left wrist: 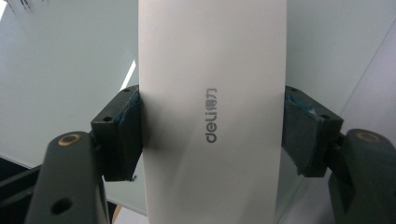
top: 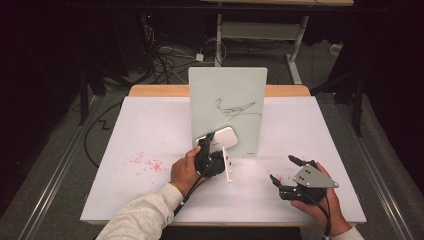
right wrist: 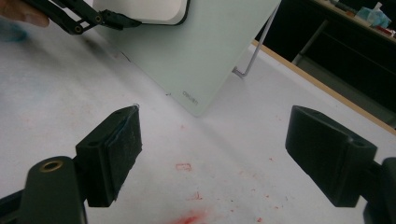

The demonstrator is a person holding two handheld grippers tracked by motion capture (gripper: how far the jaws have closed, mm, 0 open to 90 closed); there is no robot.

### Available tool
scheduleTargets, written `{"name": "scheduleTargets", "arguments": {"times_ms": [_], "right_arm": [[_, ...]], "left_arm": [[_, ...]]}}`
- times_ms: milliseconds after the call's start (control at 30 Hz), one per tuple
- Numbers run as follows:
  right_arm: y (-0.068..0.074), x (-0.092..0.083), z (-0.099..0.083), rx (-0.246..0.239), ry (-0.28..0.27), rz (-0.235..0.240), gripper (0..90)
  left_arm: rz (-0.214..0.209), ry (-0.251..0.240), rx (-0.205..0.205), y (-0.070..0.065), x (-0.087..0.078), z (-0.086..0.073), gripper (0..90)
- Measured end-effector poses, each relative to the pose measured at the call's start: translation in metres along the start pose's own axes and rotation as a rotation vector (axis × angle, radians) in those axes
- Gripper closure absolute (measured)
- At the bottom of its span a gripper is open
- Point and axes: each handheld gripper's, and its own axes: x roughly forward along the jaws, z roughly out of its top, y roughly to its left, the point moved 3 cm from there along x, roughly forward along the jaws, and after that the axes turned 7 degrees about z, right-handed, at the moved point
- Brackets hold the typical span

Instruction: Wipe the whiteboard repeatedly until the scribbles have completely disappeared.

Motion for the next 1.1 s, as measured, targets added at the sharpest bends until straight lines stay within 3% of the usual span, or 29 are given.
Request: {"name": "scheduleTargets", "arguments": {"times_ms": [67,300,367,567,633,833,1067,1100], "right_arm": [[0.000,0.000,0.000,0.004,0.000,-0.001,18.8],[-0.001,-0.001,0.000,0.003,-0.002,-0.002,18.8],[-0.001,-0.001,0.000,0.004,-0.002,-0.002,18.8],[-0.001,-0.001,0.000,0.003,-0.003,-0.002,18.8],[-0.001,-0.001,0.000,0.005,-0.002,-0.003,18.8],[0.000,0.000,0.000,0.000,-0.001,0.001,18.8],[0.001,0.000,0.000,0.001,0.001,0.003,18.8],[0.001,0.000,0.000,0.001,0.001,0.004,18.8]], "left_arm": [[0.015,0.000,0.005,0.005,0.001,0.000,29.1],[0.077,0.014,-0.125,0.045,0.003,-0.007,29.1],[0.088,0.011,-0.141,0.058,0.003,-0.011,29.1],[0.119,0.036,-0.226,0.084,0.003,-0.022,29.1],[0.108,0.038,-0.259,0.089,0.003,-0.026,29.1],[0.109,0.044,-0.258,0.079,0.002,-0.025,29.1],[0.081,0.022,-0.180,0.047,0.002,-0.010,29.1],[0.077,0.010,-0.154,0.044,0.003,-0.007,29.1]]}}
